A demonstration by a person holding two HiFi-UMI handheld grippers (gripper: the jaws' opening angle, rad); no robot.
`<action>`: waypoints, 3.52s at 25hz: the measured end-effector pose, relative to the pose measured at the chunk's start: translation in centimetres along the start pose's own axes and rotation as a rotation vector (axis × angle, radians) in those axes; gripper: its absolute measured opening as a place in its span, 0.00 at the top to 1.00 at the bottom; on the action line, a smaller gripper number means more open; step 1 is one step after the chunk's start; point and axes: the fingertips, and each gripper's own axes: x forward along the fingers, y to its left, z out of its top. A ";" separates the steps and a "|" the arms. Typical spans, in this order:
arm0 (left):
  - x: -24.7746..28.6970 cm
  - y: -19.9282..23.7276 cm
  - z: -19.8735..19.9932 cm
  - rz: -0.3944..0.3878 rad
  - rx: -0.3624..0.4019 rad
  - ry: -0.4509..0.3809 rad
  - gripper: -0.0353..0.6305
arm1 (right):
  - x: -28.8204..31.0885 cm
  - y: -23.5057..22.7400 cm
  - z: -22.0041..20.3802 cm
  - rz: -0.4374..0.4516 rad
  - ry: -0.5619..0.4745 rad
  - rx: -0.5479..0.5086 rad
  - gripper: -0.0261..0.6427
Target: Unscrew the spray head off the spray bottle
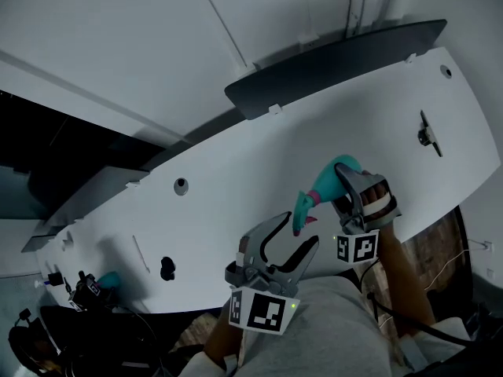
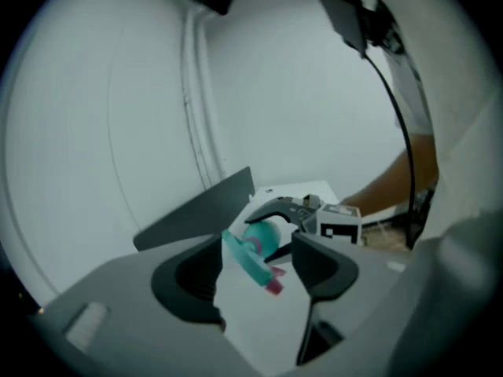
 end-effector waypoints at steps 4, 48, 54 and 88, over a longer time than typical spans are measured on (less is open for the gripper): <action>-1.4 0.2 -0.6 0.076 0.658 0.078 0.54 | -0.4 1.0 1.0 0.065 -0.080 -0.002 0.36; 1.3 1.0 -1.3 -0.016 -0.488 -0.104 0.85 | -1.5 -1.1 1.2 -0.143 -0.069 -0.144 0.36; 1.1 2.7 -2.7 -0.164 -1.085 -0.177 0.85 | -1.7 -1.6 1.6 -0.172 -0.096 -0.147 0.36; 0.5 0.4 -3.5 0.060 0.233 0.069 0.59 | -1.3 0.6 2.6 -0.014 -0.155 0.054 0.36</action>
